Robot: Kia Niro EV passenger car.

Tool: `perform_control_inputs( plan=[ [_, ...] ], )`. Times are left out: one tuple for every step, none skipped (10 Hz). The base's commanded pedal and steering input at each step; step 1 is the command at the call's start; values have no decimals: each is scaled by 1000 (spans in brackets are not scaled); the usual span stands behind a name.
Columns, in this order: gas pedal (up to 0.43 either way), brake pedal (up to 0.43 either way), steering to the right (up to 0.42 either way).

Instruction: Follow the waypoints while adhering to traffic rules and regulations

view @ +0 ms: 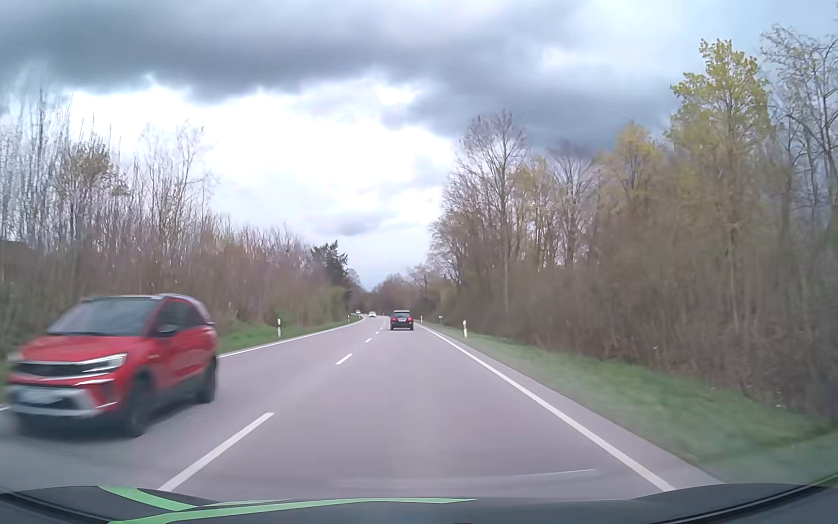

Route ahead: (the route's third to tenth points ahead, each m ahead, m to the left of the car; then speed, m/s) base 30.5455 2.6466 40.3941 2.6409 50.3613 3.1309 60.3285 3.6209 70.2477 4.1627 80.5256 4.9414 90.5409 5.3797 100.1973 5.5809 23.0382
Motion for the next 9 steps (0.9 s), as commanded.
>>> perform_control_inputs(
  plan=[
    [157, 0, -2],
    [157, 0, -2],
    [169, 0, -2],
    [169, 0, -2],
    [169, 0, -2],
    [169, 0, -2],
    [177, 0, -2],
    [177, 0, -2],
    [177, 0, -2]
  ],
)
